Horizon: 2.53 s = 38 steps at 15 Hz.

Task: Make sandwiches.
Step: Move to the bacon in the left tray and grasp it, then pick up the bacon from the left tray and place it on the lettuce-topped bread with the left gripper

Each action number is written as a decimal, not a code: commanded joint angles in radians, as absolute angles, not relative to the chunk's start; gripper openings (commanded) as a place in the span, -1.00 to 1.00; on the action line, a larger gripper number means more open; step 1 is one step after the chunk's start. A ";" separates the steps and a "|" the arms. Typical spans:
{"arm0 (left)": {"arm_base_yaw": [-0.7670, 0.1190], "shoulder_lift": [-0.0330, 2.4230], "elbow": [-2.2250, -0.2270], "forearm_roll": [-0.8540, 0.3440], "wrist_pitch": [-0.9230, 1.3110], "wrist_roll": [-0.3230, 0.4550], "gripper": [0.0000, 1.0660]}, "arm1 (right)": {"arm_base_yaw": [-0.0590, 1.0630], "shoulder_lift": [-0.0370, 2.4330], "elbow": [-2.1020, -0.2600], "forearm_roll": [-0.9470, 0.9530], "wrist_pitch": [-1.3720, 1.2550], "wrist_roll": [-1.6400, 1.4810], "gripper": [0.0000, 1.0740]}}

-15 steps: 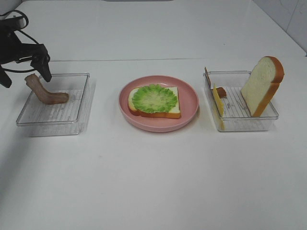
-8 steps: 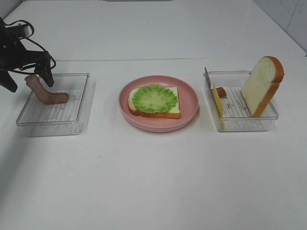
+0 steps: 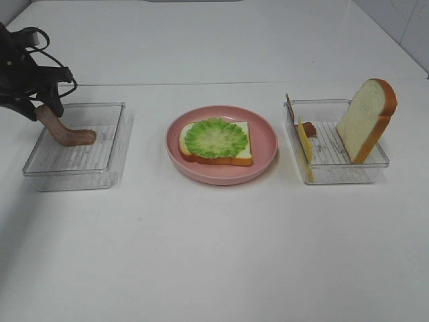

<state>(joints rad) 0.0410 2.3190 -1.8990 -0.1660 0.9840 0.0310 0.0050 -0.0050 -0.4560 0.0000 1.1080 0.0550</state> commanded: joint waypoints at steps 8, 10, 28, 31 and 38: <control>0.038 2.321 -1.901 -0.211 0.967 -0.008 -1.00 | 0.001 -0.034 -0.454 0.000 1.104 0.053 0.80; 0.038 2.308 -1.902 -0.226 0.996 -0.012 -1.00 | 0.001 -0.034 -0.454 0.000 1.104 0.053 0.80; -0.211 2.144 -2.105 -0.382 1.124 -0.089 -1.00 | 0.001 -0.034 -0.454 0.000 1.104 0.053 0.80; -0.305 2.146 -2.105 -0.465 1.017 -0.099 -1.00 | 0.001 -0.034 -0.454 0.000 1.104 0.053 0.80; -0.445 2.260 -2.105 -0.698 0.823 -0.089 -1.00 | 0.001 -0.034 -0.454 0.000 1.104 0.053 0.80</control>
